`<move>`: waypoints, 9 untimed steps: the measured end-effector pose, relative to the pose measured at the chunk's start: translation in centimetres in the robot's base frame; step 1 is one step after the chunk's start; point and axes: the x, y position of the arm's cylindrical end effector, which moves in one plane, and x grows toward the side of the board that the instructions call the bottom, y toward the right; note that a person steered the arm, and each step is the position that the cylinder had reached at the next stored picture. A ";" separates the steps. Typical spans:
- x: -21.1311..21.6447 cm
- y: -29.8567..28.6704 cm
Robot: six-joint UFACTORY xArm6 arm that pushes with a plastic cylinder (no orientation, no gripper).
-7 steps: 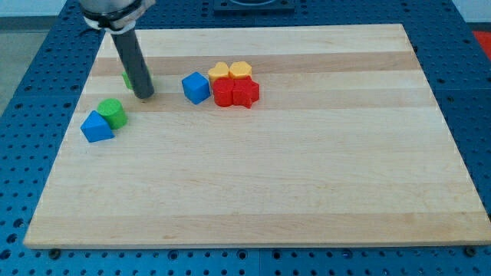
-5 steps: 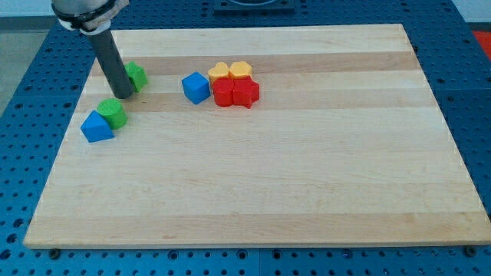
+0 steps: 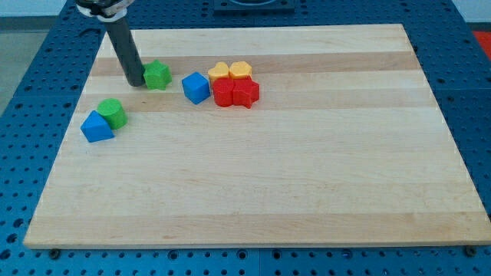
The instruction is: Slide the green star to the yellow heart
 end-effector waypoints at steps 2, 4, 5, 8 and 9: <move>-0.1 1.5; -1.1 3.1; -1.5 1.7; -2.4 3.1; -2.4 5.6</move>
